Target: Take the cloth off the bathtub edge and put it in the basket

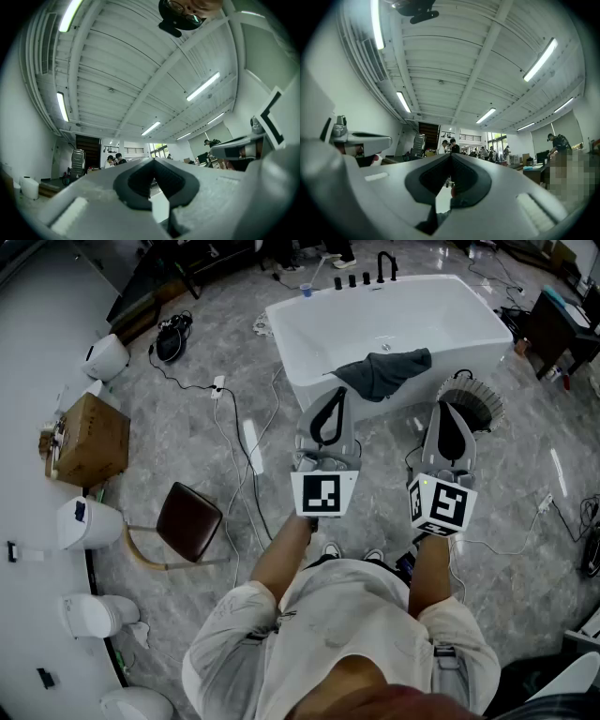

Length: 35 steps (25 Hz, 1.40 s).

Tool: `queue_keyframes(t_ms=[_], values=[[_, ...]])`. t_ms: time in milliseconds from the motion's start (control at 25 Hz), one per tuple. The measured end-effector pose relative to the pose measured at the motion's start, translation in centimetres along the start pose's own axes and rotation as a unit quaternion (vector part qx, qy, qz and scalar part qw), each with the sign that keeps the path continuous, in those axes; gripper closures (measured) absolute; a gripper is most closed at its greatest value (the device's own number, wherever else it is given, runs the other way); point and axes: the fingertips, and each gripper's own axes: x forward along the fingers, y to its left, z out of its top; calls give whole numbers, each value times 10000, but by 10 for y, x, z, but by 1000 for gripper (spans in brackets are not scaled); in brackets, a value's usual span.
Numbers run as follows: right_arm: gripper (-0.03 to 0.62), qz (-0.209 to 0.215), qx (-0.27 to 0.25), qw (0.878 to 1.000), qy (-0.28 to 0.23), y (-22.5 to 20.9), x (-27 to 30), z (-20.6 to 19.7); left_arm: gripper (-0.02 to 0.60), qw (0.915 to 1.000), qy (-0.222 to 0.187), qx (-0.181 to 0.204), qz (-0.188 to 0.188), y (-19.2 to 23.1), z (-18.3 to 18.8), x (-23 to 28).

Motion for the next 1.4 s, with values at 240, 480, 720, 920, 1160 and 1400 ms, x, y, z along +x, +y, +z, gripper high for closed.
queue_keyframes(t_ms=[240,480,720,920,1160,1400], values=[[592,148,196,9997,79,-15,4,-6,580,9998,-47,184,57,-14,4,10],[592,175,163,9997,105,-34,1,-15,580,9999,-32,32,100,-35,1,18],[592,291,281,9989,228,-52,-3,-31,580,9999,81,52,51,-61,-9,25],[592,306,397,9979,415,-64,0,-49,580,9998,132,120,-62,-74,-20,36],[592,350,264,9970,644,-61,26,-71,580,9997,199,-103,-108,-63,-42,58],[592,456,-36,9957,807,-44,86,-89,580,9989,305,-367,-20,-25,-77,103]])
